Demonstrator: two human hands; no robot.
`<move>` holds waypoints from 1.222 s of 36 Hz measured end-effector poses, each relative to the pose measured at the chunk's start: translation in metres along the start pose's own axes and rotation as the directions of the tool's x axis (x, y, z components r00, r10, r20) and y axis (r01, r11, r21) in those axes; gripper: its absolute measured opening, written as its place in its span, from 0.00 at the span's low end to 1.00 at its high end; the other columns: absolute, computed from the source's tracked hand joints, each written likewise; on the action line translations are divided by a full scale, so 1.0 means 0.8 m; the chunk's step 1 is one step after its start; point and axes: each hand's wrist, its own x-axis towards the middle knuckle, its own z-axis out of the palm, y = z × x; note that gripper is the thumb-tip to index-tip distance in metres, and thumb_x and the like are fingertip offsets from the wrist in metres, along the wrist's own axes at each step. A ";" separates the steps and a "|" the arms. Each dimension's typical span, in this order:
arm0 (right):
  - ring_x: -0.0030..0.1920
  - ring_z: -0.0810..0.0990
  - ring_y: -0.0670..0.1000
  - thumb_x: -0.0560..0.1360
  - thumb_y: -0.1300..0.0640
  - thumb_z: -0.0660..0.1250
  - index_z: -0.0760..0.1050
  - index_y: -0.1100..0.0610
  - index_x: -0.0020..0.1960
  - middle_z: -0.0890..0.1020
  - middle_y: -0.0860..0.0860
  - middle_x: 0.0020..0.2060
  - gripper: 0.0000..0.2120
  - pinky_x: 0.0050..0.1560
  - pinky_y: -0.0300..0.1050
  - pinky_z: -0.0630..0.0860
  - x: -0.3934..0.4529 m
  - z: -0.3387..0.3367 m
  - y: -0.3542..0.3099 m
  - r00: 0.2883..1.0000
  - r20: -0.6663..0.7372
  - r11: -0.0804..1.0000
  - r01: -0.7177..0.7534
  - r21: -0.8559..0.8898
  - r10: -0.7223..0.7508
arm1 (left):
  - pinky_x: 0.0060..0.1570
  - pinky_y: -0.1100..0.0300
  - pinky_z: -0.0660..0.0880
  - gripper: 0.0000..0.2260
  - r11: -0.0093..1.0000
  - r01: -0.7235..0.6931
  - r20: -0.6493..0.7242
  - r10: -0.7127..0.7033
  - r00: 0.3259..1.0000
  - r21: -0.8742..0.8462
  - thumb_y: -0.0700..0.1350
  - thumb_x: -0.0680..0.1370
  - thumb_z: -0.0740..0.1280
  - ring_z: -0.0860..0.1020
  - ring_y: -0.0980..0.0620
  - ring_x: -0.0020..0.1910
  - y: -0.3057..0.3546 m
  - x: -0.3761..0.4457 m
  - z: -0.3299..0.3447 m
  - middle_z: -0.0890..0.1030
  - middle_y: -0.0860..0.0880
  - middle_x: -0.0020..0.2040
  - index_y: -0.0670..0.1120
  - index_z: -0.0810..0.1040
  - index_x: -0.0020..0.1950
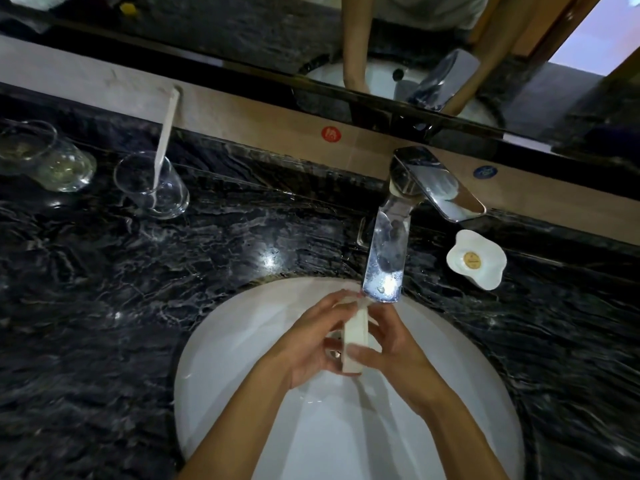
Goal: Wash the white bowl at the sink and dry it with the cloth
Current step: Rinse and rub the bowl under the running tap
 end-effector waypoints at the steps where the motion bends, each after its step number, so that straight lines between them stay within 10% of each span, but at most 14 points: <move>1: 0.67 0.76 0.46 0.68 0.61 0.78 0.71 0.46 0.67 0.79 0.43 0.64 0.31 0.61 0.48 0.78 0.001 -0.002 -0.001 1.000 -0.007 1.000 -0.001 0.006 0.001 | 0.55 0.26 0.75 0.13 1.000 -0.005 -0.007 0.005 1.000 -0.002 0.48 0.77 0.71 0.78 0.37 0.57 -0.002 0.001 0.001 0.79 0.37 0.61 0.56 0.80 0.62; 16: 0.59 0.83 0.63 0.74 0.64 0.72 0.72 0.48 0.69 0.80 0.56 0.63 0.26 0.60 0.71 0.76 0.008 -0.010 -0.024 0.986 0.116 0.974 -0.142 0.175 0.123 | 0.62 0.33 0.74 0.19 0.978 -0.207 -0.038 0.207 0.978 0.004 0.43 0.75 0.72 0.81 0.40 0.62 -0.011 0.000 0.009 0.83 0.50 0.62 0.62 0.80 0.62; 23: 0.62 0.81 0.61 0.69 0.65 0.78 0.71 0.47 0.68 0.81 0.55 0.62 0.32 0.61 0.74 0.72 0.007 -0.005 -0.006 0.994 0.088 0.997 -0.068 0.023 0.066 | 0.41 0.52 0.81 0.13 0.992 -0.125 -0.052 0.125 0.991 0.009 0.45 0.79 0.68 0.82 0.46 0.55 -0.004 -0.004 0.006 0.84 0.46 0.58 0.64 0.85 0.52; 36: 0.62 0.80 0.45 0.62 0.72 0.80 0.67 0.44 0.69 0.82 0.40 0.59 0.45 0.57 0.47 0.81 -0.001 -0.005 0.006 0.999 0.015 0.999 -0.030 -0.026 0.031 | 0.57 0.35 0.76 0.11 0.997 0.029 0.089 -0.022 0.996 -0.073 0.53 0.77 0.71 0.80 0.38 0.55 -0.005 -0.003 0.000 0.79 0.37 0.59 0.60 0.82 0.59; 44: 0.66 0.78 0.53 0.69 0.57 0.78 0.63 0.35 0.72 0.73 0.47 0.70 0.39 0.64 0.62 0.77 0.005 -0.018 0.003 0.998 0.011 0.991 -0.068 0.115 0.067 | 0.57 0.32 0.76 0.18 0.995 -0.091 0.037 0.092 0.995 -0.043 0.39 0.76 0.72 0.82 0.38 0.55 -0.012 0.006 0.002 0.79 0.34 0.64 0.59 0.80 0.60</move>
